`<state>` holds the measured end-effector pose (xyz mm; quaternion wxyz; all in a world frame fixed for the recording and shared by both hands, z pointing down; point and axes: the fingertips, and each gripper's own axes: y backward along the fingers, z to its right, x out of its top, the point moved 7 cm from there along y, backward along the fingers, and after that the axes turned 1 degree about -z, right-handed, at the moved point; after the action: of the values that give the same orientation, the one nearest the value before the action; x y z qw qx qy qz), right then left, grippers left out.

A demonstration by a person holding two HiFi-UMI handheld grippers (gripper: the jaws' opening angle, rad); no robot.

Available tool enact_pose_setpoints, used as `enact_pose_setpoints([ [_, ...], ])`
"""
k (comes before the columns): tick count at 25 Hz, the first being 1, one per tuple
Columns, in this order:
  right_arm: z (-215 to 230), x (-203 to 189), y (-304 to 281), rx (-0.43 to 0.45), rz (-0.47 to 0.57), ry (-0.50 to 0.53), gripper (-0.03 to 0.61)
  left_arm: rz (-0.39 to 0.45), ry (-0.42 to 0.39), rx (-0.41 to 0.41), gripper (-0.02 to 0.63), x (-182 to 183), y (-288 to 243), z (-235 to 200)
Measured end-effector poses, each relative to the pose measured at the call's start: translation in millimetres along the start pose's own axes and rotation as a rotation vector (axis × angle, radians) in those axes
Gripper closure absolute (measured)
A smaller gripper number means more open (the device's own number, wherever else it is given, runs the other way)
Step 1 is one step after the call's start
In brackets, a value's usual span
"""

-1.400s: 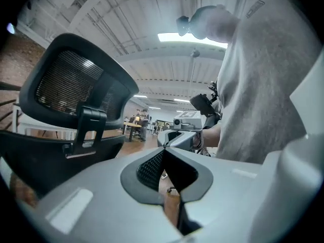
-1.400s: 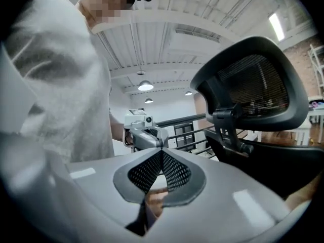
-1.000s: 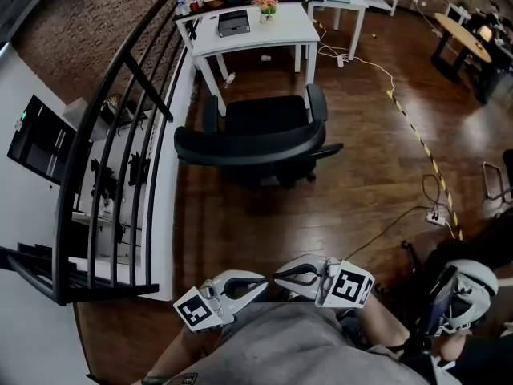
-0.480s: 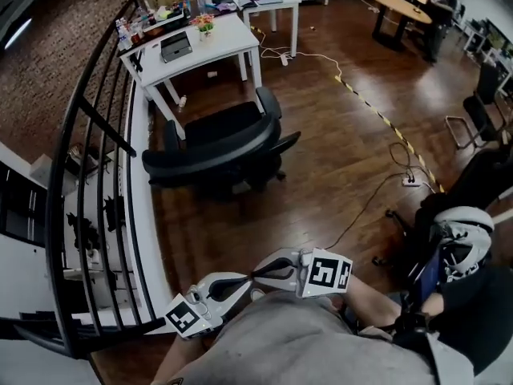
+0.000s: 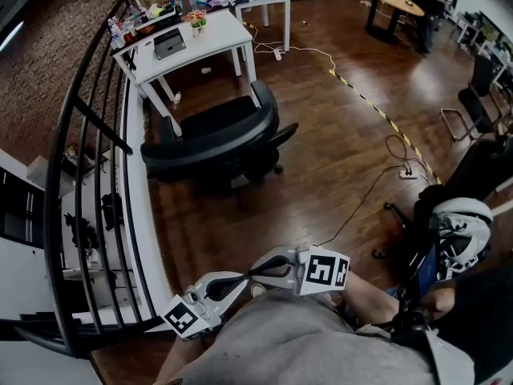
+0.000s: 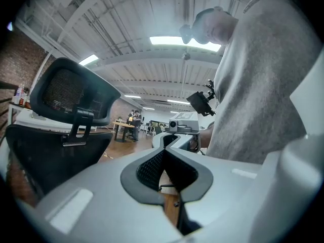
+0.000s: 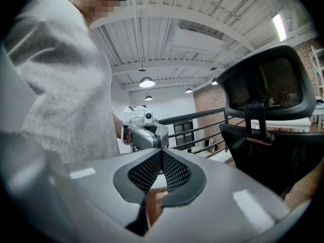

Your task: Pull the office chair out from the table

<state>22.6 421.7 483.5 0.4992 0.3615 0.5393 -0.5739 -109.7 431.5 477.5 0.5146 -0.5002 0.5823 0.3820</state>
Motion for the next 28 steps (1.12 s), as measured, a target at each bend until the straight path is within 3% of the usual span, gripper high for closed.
enact_pose_setpoints([
  [21,8.0,-0.1,14.0,-0.087,-0.003,0.033,0.574,0.02,-0.029,-0.009,0.621,2.0,-5.4,-4.3],
  [28,22.8,6.3,10.4,-0.079,-0.012,0.054,0.574,0.027,-0.042,-0.001,0.621,5.0,-5.6,-18.1],
])
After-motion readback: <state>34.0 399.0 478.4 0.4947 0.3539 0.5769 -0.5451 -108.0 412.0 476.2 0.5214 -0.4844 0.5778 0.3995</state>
